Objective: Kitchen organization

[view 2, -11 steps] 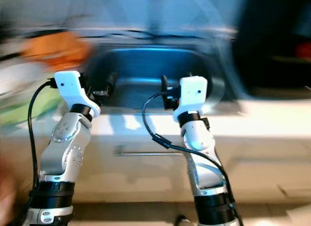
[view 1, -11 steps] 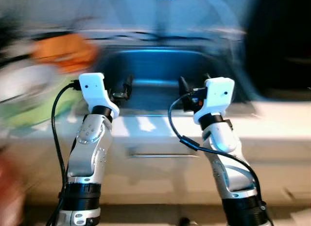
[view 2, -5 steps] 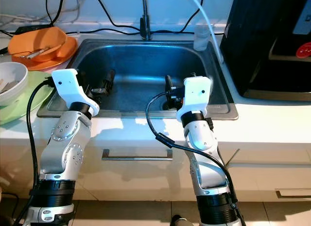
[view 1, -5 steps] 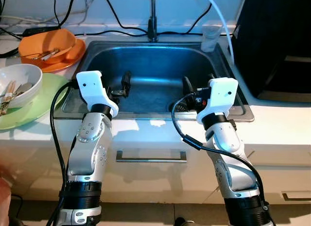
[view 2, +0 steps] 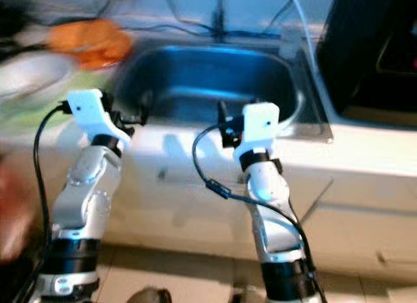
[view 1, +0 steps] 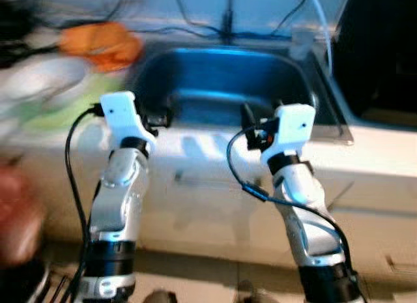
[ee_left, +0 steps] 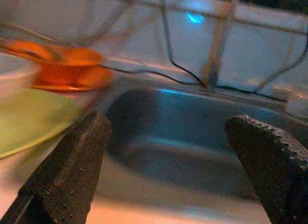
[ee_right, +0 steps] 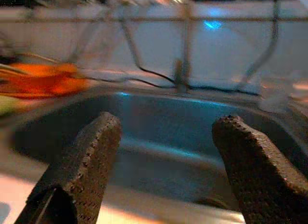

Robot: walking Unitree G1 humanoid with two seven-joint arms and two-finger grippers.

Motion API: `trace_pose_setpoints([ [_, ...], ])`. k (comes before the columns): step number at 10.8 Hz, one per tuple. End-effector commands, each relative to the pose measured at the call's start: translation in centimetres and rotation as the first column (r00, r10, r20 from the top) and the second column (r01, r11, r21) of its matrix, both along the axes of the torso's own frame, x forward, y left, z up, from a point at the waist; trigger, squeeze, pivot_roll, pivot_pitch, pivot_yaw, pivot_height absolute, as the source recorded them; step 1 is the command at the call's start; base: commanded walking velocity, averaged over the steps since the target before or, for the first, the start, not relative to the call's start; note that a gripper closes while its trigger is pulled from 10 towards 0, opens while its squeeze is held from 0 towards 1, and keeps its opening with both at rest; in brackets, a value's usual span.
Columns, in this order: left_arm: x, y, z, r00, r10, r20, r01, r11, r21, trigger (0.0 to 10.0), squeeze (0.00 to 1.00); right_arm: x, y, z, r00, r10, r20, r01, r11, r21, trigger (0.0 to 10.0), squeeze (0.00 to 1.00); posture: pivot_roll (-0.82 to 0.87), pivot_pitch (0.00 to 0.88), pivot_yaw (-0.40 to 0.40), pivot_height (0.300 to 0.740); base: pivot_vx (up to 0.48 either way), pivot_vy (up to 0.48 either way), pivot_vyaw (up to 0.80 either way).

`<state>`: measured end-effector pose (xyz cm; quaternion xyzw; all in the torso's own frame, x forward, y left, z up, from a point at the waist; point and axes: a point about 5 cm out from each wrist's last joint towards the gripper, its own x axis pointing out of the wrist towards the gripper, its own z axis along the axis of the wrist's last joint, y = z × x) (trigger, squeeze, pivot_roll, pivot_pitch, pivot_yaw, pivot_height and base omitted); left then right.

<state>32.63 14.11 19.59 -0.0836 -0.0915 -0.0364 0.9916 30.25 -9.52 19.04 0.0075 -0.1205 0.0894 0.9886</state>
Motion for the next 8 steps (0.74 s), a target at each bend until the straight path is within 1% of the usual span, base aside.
trace_pose_setpoints([
  [1,-0.06,-0.03,-0.18,1.000,0.004,-0.010,-0.004,1.000,0.004,10.0,0.00,0.07,-0.13,-0.10,1.000,-0.004,-0.006,0.004,1.000,-0.006,10.0,0.00,-0.02,0.027,0.026,0.740,0.000,0.000,0.00],
  [7,0.08,0.44,-0.34,1.000,0.010,-0.023,-0.010,1.000,-0.013,10.0,0.00,0.15,-0.07,-0.15,1.000,-0.013,-0.009,0.013,1.000,0.001,10.0,0.00,-0.02,0.027,0.032,0.740,0.000,0.000,0.00],
  [8,0.13,0.44,-0.38,1.000,0.009,-0.025,-0.009,1.000,-0.013,10.0,0.00,0.21,-0.16,-0.20,1.000,-0.018,-0.015,0.018,1.000,0.004,10.0,0.00,-0.02,0.027,0.032,0.740,0.000,0.000,-0.80],
])
